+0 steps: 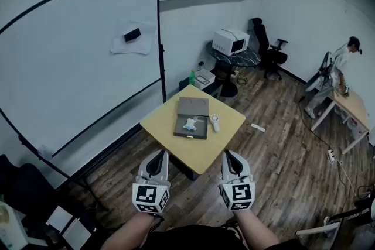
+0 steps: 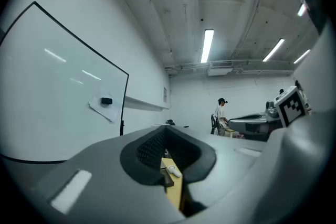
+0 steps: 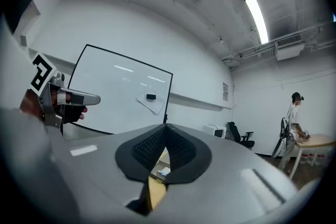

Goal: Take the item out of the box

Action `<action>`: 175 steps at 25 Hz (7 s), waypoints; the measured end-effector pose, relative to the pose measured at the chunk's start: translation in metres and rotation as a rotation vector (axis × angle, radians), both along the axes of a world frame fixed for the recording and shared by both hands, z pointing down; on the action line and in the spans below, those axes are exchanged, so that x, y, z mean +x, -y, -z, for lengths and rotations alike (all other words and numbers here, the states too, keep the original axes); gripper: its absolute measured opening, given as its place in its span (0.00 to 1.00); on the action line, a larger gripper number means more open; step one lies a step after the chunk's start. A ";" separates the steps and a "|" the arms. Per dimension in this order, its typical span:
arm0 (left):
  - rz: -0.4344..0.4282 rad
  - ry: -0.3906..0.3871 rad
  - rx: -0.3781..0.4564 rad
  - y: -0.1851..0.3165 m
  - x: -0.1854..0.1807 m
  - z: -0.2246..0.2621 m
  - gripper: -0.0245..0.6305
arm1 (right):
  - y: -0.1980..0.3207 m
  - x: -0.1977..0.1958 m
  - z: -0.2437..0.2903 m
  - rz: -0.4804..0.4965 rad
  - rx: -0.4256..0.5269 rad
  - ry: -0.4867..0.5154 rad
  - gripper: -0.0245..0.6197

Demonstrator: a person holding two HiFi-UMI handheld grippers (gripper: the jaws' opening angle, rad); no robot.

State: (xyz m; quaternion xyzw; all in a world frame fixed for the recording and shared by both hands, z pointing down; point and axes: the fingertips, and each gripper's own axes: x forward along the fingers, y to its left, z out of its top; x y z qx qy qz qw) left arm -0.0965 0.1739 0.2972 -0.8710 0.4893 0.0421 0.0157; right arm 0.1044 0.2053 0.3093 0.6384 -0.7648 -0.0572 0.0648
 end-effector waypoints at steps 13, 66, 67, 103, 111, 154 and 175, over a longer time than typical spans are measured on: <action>0.008 -0.009 -0.025 -0.006 0.005 -0.012 0.04 | -0.003 -0.001 -0.008 0.063 -0.005 0.041 0.05; -0.058 0.036 -0.109 0.427 0.023 -0.095 0.04 | 0.409 -0.010 -0.108 0.180 -0.301 0.057 0.96; -0.061 0.034 -0.112 0.431 0.023 -0.097 0.04 | 0.414 -0.009 -0.111 0.175 -0.315 0.055 0.96; 0.051 0.041 -0.208 0.452 0.041 -0.144 0.04 | 0.495 -0.003 -0.375 0.049 -1.322 0.283 0.94; 0.048 0.052 -0.239 0.462 0.040 -0.163 0.04 | 0.496 -0.003 -0.431 -0.018 -1.478 0.325 0.84; 0.002 0.064 -0.264 0.457 0.060 -0.171 0.04 | 0.508 0.010 -0.403 0.089 -1.419 0.008 0.18; -0.126 0.076 -0.145 0.468 0.123 -0.105 0.04 | 0.495 0.030 -0.147 0.123 -0.710 0.085 0.18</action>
